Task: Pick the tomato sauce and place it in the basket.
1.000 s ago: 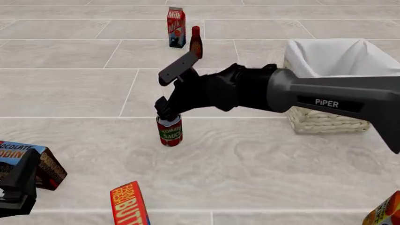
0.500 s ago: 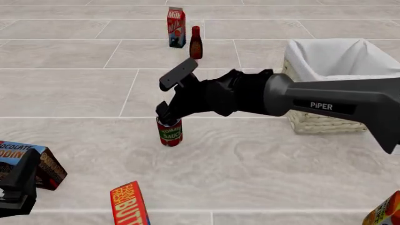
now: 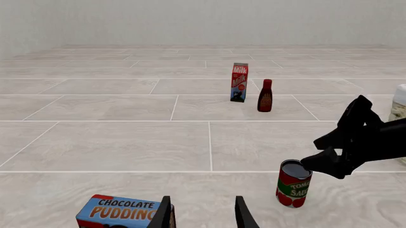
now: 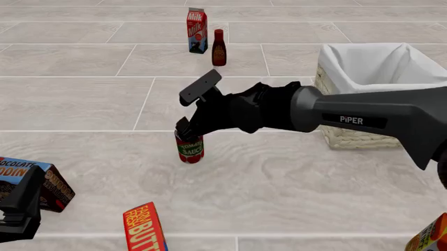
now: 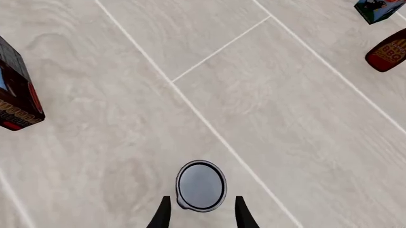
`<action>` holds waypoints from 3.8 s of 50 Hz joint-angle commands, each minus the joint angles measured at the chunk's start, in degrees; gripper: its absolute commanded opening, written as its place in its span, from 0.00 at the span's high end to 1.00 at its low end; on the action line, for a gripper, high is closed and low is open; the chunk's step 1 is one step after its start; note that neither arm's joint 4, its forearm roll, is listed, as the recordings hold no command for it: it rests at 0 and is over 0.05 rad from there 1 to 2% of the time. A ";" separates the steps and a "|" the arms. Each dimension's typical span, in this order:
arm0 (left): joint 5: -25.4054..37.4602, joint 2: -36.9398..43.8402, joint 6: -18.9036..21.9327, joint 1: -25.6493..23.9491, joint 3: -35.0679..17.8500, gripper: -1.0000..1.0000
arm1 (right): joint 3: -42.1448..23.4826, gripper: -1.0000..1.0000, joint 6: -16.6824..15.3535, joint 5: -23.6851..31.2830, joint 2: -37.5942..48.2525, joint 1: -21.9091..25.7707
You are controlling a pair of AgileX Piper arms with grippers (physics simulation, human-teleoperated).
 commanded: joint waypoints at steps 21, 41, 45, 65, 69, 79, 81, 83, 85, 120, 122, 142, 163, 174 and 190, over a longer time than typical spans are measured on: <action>0.00 0.00 0.00 0.00 0.00 0.00 | 0.00 0.00 1.15 -0.93 1.91 0.17; 0.00 0.00 0.00 0.00 0.00 0.00 | -0.18 0.00 1.99 -1.15 2.47 0.16; 0.00 0.00 0.00 0.00 0.00 0.00 | -0.27 0.00 2.11 -1.14 2.55 0.11; 0.00 0.00 0.00 0.00 0.00 0.00 | -0.74 0.00 2.41 -1.22 3.46 -0.16; 0.00 0.00 0.00 0.00 0.00 0.00 | -0.66 0.00 2.44 -1.27 3.58 -0.13; 0.00 0.00 0.00 0.00 0.00 0.00 | -0.55 0.00 2.70 -1.46 3.65 -0.15; 0.00 0.00 0.00 0.00 0.00 0.00 | -0.52 0.00 2.79 -1.58 3.79 -0.18; 0.00 0.00 0.00 0.00 0.00 0.00 | -0.65 0.00 2.96 -1.50 4.01 -0.22; 0.00 0.00 0.00 0.00 0.00 0.00 | -0.59 0.00 2.96 -1.50 3.97 -0.15; 0.00 0.00 0.00 0.00 0.00 0.00 | 0.07 0.00 2.59 -1.91 5.16 -0.10; 0.00 0.00 0.00 0.00 0.00 0.00 | 0.07 0.00 2.63 -1.90 5.17 -0.09; 0.00 0.00 0.00 0.00 0.00 0.00 | -0.02 0.00 3.01 -2.18 5.87 -0.19; 0.00 0.00 0.00 0.00 0.00 0.00 | -0.07 0.00 3.15 -2.49 6.66 -0.30; 0.00 0.00 0.00 0.00 0.00 0.00 | 0.06 0.00 3.17 -2.62 6.80 -0.47; 0.00 0.00 0.00 0.00 0.00 0.00 | 0.51 0.00 3.40 -3.00 6.96 -0.44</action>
